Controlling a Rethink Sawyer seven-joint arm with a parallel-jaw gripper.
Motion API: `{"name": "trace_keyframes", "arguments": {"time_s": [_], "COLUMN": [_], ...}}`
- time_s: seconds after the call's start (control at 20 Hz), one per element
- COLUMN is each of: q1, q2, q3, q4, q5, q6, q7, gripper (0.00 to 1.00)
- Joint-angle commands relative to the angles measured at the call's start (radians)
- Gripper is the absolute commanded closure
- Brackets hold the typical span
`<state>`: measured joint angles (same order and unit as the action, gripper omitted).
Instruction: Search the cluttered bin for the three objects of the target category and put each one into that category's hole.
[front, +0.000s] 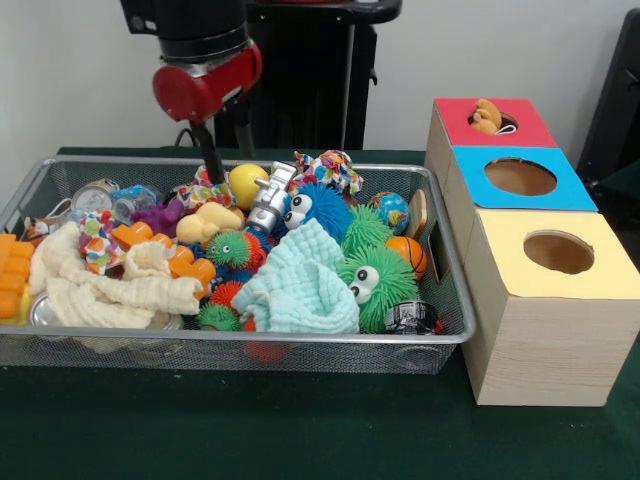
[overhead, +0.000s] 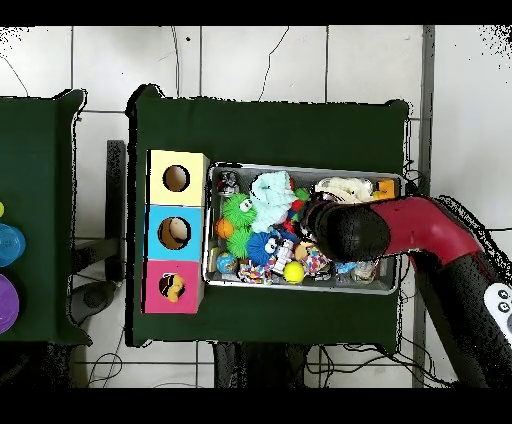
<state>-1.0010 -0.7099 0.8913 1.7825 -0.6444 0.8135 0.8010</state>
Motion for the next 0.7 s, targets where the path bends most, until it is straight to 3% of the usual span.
{"name": "trace_keyframes", "arguments": {"time_s": [0.05, 0.3, 0.7], "q1": [-0.018, -0.106, -0.148], "q2": [0.006, 0.033, 0.095], "q3": [0.105, 0.144, 0.146], "q4": [0.039, 0.012, -0.107], "q5": [-0.021, -0.021, -0.075], "q6": [0.113, 0.194, 0.299], "q7": [-0.337, -0.501, -0.717], "gripper": [0.0, 0.0, 0.0]}}
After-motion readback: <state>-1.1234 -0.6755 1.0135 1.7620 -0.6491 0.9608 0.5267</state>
